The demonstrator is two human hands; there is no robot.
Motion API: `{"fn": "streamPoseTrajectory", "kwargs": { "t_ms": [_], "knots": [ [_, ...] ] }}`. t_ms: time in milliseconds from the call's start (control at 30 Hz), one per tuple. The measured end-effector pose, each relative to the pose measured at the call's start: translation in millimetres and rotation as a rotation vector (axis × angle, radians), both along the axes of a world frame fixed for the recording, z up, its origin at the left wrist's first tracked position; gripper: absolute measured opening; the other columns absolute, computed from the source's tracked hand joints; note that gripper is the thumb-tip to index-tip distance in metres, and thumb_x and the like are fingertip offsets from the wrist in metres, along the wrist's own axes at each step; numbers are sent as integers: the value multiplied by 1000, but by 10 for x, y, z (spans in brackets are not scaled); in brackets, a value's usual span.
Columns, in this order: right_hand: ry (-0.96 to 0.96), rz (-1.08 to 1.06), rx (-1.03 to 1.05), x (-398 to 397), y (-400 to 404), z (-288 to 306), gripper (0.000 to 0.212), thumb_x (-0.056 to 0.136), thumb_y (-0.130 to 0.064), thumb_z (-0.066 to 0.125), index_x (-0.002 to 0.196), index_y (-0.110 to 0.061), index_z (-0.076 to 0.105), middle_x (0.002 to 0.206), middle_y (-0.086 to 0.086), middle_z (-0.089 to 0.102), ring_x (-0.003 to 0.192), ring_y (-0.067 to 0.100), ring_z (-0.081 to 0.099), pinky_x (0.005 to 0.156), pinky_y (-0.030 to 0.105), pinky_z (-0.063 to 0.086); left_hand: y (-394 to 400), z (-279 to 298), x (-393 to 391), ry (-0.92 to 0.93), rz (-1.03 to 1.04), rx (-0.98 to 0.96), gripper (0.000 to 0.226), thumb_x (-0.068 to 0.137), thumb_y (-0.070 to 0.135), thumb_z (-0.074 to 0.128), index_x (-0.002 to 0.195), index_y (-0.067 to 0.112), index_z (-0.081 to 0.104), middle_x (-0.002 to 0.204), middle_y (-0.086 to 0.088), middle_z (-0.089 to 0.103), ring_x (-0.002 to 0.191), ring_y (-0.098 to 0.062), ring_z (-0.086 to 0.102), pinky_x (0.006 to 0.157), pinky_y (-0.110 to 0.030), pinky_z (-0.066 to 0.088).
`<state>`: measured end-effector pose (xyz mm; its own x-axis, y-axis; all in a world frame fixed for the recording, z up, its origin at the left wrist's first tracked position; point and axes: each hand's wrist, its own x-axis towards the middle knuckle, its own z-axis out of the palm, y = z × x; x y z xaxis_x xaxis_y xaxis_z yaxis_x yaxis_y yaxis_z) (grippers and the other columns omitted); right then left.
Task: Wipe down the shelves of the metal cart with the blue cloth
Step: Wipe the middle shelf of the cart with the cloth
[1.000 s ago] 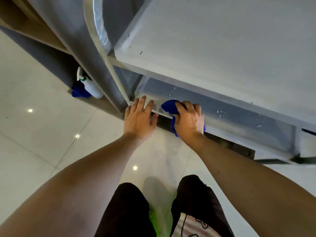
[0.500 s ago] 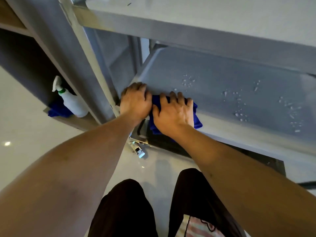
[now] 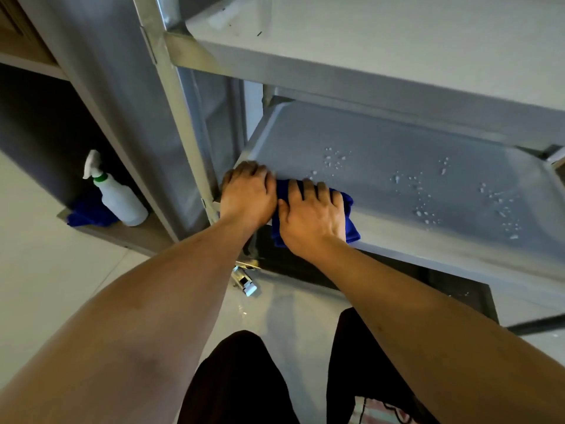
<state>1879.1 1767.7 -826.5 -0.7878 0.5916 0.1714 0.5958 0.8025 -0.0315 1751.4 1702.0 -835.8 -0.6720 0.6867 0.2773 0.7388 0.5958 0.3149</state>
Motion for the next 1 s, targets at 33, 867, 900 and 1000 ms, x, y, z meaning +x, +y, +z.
{"fn": "streamPoseTrajectory", "kwargs": {
  "t_ms": [33,867,900,1000],
  "knots": [
    [-25,-5,-12,-25,38,21,54,100,-49,18,140,-21,43,142,9,52,130,33,42,105,50,30,-2,-3,-8,5,-11,-10,37,101,35,32,110,19,63,123,-6,63,120,-24,53,109,-47,35],
    [-70,52,-109,-1090,1074,52,58,102,-52,22,152,-24,31,162,11,24,150,37,11,120,56,6,332,96,-111,190,126,-70,23,87,28,47,100,16,62,98,-8,63,98,-31,55,85,-48,41],
    [-64,47,-98,-1180,1133,50,57,102,-52,23,150,-23,34,159,11,29,148,38,16,120,56,9,351,92,-129,195,120,-69,22,87,27,48,100,16,61,98,-8,63,97,-31,55,84,-47,41],
    [-44,25,-77,-1452,1305,64,54,101,-49,25,143,-20,42,149,13,42,141,38,28,116,57,17,367,50,-166,214,128,-52,21,87,27,49,100,15,59,96,-7,59,94,-30,53,81,-44,41]
  ]
}}
